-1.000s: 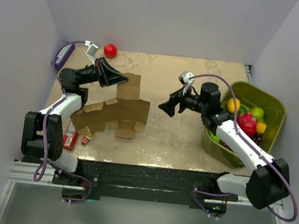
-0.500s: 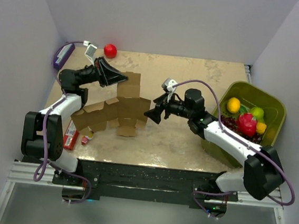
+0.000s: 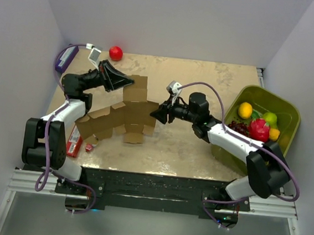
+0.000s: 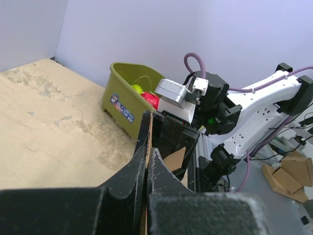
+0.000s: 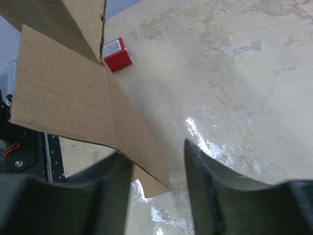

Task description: Fold the paper box

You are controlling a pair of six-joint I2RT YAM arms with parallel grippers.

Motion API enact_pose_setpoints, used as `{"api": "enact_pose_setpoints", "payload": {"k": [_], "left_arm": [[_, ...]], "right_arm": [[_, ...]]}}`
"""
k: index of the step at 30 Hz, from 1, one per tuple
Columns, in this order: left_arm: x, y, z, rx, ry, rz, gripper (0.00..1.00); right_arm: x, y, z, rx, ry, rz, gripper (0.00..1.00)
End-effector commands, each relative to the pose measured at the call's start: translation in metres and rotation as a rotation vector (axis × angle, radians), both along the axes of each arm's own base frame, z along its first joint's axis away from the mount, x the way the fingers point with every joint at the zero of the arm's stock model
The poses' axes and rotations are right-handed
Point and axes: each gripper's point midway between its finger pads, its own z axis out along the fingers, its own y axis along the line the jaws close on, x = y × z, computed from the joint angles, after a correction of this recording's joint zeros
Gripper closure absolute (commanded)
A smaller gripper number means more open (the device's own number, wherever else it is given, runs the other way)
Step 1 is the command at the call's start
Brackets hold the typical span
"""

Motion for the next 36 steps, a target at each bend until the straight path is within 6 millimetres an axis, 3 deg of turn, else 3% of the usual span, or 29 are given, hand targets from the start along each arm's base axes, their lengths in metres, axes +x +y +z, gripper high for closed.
{"api": "enact_pose_setpoints", "payload": {"k": [1, 3, 8, 9, 11, 12, 15, 21, 25, 26, 28, 29, 30, 31, 32, 33, 36], "left_arm": [[0.0, 0.004, 0.011, 0.01, -0.139, 0.052, 1.0], [0.003, 0.005, 0.01, 0.024, -0.157, 0.069, 1.0], [0.023, 0.008, -0.004, 0.102, -0.1, 0.15, 1.0], [0.027, 0.009, -0.005, 0.146, -0.165, 0.183, 1.0], [0.04, 0.012, -0.016, 0.204, -0.087, 0.25, 0.87], [0.043, 0.016, -0.015, 0.239, -0.133, 0.279, 0.63], [0.046, 0.023, -0.008, 0.277, -0.161, 0.349, 0.27], [0.05, 0.046, 0.011, 0.378, -0.23, 0.53, 0.18], [0.044, 0.067, 0.047, 0.402, -0.336, 0.696, 0.17], [0.041, 0.07, 0.054, 0.415, -0.373, 0.721, 0.17], [0.022, 0.061, 0.075, 0.431, -0.462, 0.744, 0.16], [0.016, 0.055, 0.08, 0.492, -0.573, 0.741, 0.16], [-0.003, 0.029, 0.081, 0.508, -0.623, 0.687, 0.13], [-0.012, 0.017, 0.08, 0.528, -0.667, 0.657, 0.12], [-0.018, 0.007, 0.079, 0.566, -0.73, 0.638, 0.1], [-0.027, -0.012, 0.066, 0.597, -0.721, 0.581, 0.09], [-0.026, -0.038, 0.041, 0.67, -0.725, 0.502, 0.08]], "right_arm": [[0.002, 0.014, 0.026, 0.061, -0.031, 0.052, 0.63], [0.002, 0.016, 0.027, 0.065, -0.015, 0.061, 0.79], [-0.002, 0.015, 0.032, 0.067, -0.014, 0.062, 0.93], [-0.002, 0.013, 0.03, 0.052, -0.001, 0.06, 0.96], [-0.004, 0.011, 0.032, 0.012, 0.005, 0.073, 1.0], [-0.006, 0.008, 0.031, -0.037, 0.039, 0.07, 1.0], [-0.008, -0.006, 0.032, -0.144, 0.071, 0.036, 1.0], [-0.001, -0.046, 0.036, -0.357, 0.084, -0.111, 1.0], [0.009, -0.068, 0.035, -0.476, 0.115, -0.217, 1.0], [0.013, -0.068, 0.045, -0.479, 0.109, -0.231, 1.0], [0.014, -0.075, 0.039, -0.539, 0.154, -0.258, 1.0], [0.017, -0.074, 0.05, -0.526, 0.148, -0.265, 1.0], [0.015, -0.074, 0.05, -0.531, 0.171, -0.269, 1.0], [0.016, -0.071, 0.048, -0.533, 0.19, -0.265, 1.0], [0.018, -0.069, 0.059, -0.515, 0.184, -0.268, 1.0], [0.016, -0.068, 0.056, -0.526, 0.206, -0.261, 1.0], [0.014, -0.063, 0.058, -0.526, 0.229, -0.231, 1.0]]}}
